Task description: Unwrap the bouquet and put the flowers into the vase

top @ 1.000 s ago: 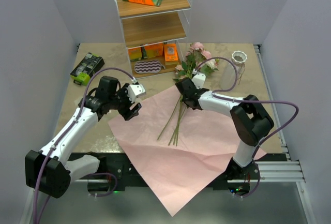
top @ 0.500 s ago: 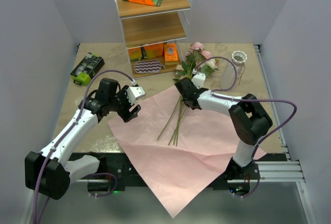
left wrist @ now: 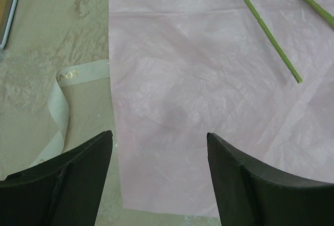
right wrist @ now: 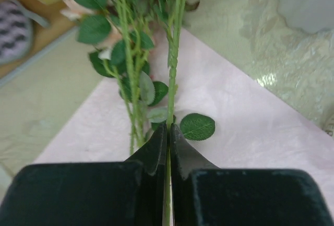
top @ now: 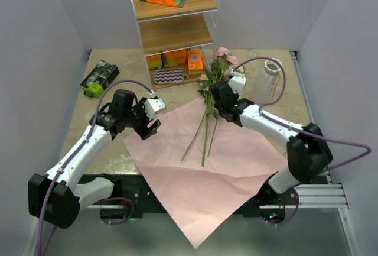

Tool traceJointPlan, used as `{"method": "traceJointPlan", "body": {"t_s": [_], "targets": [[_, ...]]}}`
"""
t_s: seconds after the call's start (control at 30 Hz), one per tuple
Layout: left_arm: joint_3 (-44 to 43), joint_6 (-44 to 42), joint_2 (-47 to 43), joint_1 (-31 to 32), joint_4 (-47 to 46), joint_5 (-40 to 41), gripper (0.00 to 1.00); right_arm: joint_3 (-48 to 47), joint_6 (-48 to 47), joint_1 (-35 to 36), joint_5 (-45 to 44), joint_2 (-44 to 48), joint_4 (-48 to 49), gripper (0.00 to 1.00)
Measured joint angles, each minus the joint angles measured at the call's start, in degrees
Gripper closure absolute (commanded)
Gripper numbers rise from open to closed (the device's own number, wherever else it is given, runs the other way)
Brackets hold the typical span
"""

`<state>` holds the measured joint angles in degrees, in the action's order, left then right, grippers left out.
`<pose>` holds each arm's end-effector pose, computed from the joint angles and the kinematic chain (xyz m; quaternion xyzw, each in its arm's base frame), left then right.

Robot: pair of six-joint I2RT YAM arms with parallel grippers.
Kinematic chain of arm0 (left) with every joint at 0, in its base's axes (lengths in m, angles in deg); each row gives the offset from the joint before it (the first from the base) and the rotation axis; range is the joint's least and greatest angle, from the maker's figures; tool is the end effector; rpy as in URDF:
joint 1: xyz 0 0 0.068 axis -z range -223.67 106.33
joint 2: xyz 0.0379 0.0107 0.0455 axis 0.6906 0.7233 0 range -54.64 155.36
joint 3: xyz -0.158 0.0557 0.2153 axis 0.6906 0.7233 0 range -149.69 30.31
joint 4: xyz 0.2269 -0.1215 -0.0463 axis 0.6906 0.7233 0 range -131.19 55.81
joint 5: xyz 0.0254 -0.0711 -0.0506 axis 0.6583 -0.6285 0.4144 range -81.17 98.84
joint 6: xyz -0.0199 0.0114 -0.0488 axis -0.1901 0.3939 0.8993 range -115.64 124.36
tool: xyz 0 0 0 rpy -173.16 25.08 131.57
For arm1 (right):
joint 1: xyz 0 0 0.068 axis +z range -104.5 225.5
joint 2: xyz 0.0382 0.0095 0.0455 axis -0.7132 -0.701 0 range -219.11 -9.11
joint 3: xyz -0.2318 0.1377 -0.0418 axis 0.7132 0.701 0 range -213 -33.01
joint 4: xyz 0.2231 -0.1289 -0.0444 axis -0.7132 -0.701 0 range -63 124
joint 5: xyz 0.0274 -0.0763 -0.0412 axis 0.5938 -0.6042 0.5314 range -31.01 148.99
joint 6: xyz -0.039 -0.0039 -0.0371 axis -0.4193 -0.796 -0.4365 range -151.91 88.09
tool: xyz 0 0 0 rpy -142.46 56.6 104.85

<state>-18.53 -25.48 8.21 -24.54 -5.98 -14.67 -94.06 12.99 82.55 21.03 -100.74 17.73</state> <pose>0.2046 -0.0860 0.2665 0.4449 0.8057 -0.1583 0.3575 0.2836 0.1866 0.2299 0.1795 0.8692 -0.0003 0.4608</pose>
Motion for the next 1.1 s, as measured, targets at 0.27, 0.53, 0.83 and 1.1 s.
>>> {"method": "traceJointPlan", "body": {"t_s": [0.27,0.53,0.83,1.1], "targets": [[0.0,0.0,0.0,0.0,0.0,0.0,0.23,-1.2,-6.9,0.0,-2.2,18.7,1.8,1.00],[0.0,0.0,0.0,0.0,-0.1,-0.1,0.23,-9.6,-17.4,0.0,-3.5,25.0,5.1,1.00],[0.0,0.0,0.0,0.0,-0.3,-0.1,0.23,-9.5,-13.7,0.1,-0.5,12.0,-2.1,0.46],[0.0,-0.7,0.0,0.0,-0.1,0.0,0.23,-9.4,-6.3,-0.4,0.7,-5.3,-11.7,0.38]]}}
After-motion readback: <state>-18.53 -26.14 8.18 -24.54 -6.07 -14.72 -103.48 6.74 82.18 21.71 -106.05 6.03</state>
